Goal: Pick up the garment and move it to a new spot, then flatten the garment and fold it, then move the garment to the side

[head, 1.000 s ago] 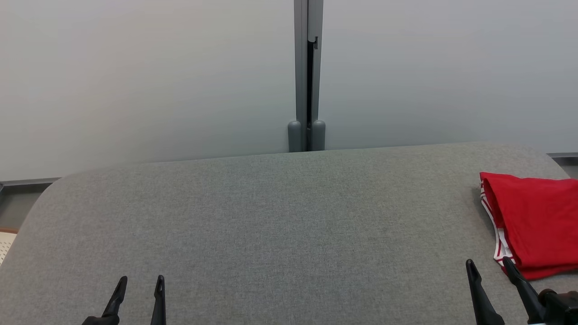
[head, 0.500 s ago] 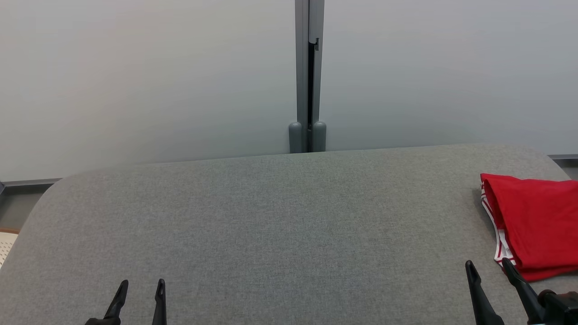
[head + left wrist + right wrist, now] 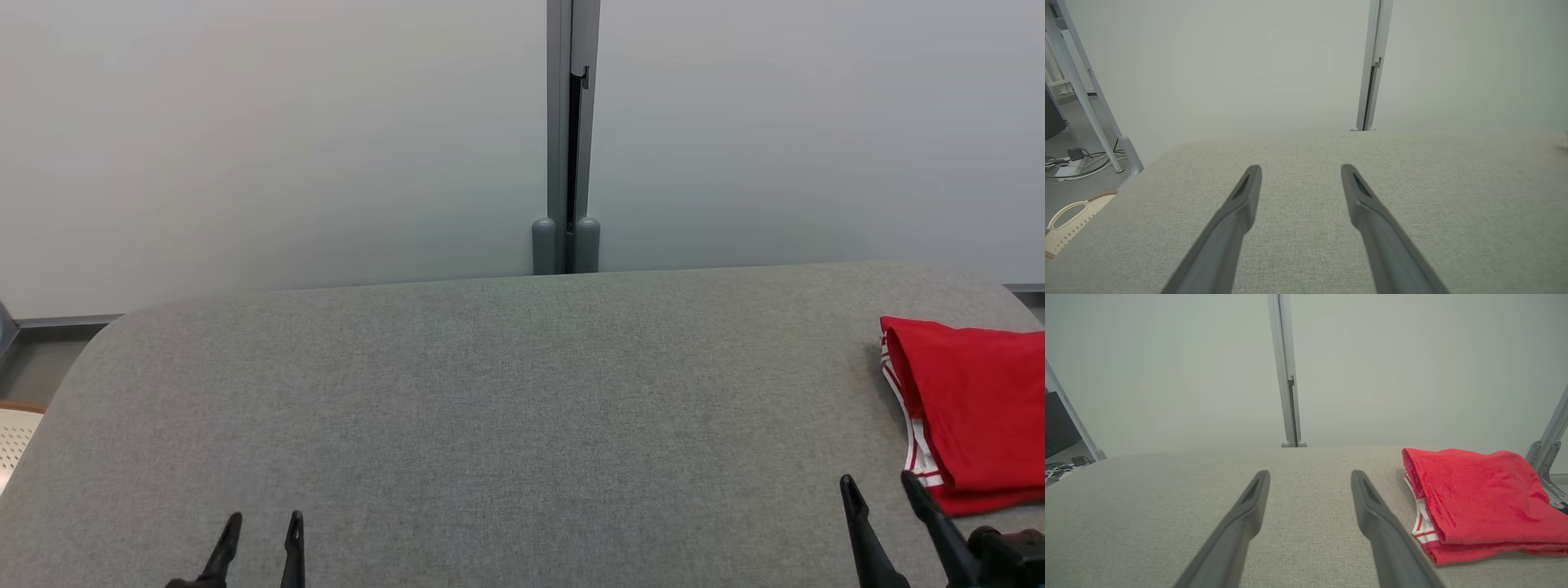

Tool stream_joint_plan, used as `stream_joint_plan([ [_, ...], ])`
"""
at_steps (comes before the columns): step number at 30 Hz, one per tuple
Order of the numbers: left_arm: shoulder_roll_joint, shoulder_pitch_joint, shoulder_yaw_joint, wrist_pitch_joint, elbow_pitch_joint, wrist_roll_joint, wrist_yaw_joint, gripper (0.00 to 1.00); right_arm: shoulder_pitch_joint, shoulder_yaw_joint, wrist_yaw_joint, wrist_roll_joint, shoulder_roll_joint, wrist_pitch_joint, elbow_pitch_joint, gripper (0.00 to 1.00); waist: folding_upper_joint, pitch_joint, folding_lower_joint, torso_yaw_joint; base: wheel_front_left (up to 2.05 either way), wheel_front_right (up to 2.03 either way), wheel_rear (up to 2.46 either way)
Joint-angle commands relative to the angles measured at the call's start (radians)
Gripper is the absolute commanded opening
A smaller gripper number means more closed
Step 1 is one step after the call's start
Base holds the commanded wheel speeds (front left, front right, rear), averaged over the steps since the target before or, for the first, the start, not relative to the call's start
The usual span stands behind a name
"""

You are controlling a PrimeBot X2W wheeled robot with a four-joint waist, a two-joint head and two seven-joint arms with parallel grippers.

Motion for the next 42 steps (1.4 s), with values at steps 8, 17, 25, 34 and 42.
stream_joint_plan([
  [8,-0.023,-0.001,0.013,0.023,0.029,-0.072,-0.016,0.00,-0.014,-0.003,0.000,0.078,0.012,0.004,0.047,0.00,-0.0001,0.005,0.0000,0.000,0.00,0.00,0.00],
  [17,-0.045,-0.041,0.058,0.068,0.038,-0.238,-0.052,0.00,-0.062,-0.020,0.000,0.261,0.018,0.011,0.087,0.00,-0.0001,0.017,0.0000,-0.002,0.00,0.00,0.00],
  [25,-0.061,-0.070,0.089,0.099,0.042,-0.357,-0.078,0.00,-0.096,-0.032,0.000,0.392,0.023,0.016,0.117,0.00,-0.0001,0.027,0.0000,-0.003,0.00,0.00,0.00],
  [34,-0.077,-0.100,0.122,0.131,0.046,-0.479,-0.104,0.00,-0.132,-0.045,0.000,0.527,0.028,0.021,0.148,0.00,-0.0001,0.037,0.0000,-0.005,0.00,0.00,0.00],
  [42,-0.089,-0.121,0.145,0.155,0.050,-0.566,-0.124,0.00,-0.157,-0.053,0.000,0.622,0.032,0.025,0.170,0.00,-0.0001,0.046,0.0000,-0.006,0.00,0.00,0.00],
])
